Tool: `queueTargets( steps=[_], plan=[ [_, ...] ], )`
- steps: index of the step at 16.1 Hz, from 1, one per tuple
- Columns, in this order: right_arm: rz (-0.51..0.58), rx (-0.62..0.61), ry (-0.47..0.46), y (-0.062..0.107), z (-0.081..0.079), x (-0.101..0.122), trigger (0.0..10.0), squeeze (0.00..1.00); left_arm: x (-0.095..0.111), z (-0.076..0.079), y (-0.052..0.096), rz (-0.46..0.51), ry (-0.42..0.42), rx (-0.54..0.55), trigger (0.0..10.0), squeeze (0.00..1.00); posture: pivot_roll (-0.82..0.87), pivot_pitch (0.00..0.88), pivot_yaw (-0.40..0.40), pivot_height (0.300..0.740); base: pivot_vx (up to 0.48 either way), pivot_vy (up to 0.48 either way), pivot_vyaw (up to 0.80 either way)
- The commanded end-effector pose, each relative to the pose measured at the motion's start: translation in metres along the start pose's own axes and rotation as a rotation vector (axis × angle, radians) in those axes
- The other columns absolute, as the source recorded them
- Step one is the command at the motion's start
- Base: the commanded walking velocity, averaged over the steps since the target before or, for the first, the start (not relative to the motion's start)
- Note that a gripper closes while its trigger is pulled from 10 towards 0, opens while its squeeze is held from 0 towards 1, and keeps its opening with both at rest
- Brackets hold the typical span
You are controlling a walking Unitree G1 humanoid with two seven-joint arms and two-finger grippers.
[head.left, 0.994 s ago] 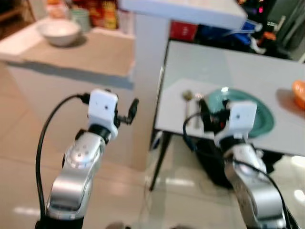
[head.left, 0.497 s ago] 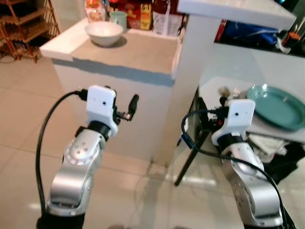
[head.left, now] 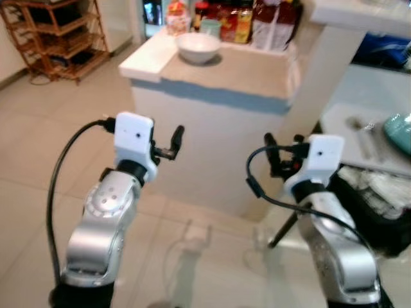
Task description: Setting the table
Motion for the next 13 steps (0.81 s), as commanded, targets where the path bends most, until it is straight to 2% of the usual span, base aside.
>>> queueTargets(
  steps=[1,3,7,13],
  plan=[
    [0.002,0.0,-0.008,-0.002,0.0,0.005,10.0,0.0,0.008,-0.002,-0.002,0.028,-0.035,0.004,10.0,0.0,0.1,0.0,-0.047,0.74,0.0,0.0,0.0],
    [0.011,0.025,-0.025,-0.006,-0.005,0.009,10.0,0.0,0.017,-0.001,-0.002,0.082,-0.058,-0.004,10.0,0.0,0.1,0.0,-0.049,0.74,0.189,0.0,0.0],
    [0.017,0.046,-0.017,-0.011,-0.011,0.013,10.0,0.0,0.021,-0.002,-0.002,0.091,-0.07,-0.012,10.0,0.0,0.1,0.0,-0.051,0.74,0.471,0.0,0.0],
    [0.017,0.047,-0.006,-0.016,-0.008,0.013,10.0,0.0,0.019,-0.003,-0.003,0.088,-0.091,-0.016,10.0,0.0,0.11,0.0,-0.056,0.74,0.48,0.0,0.0]
  ],
)
Point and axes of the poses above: a point about 5 cm out from each wrist's last joint towards the gripper, its own y axis pointing back from the gripper into the wrist, its own x axis along the axis of the wrist's last joint, z = x × y, the point moved 3 cm from there along -y, pointing out of the wrist towards the gripper, and after that the axes turned 9 degrees about -y, right-handed, at the moved point
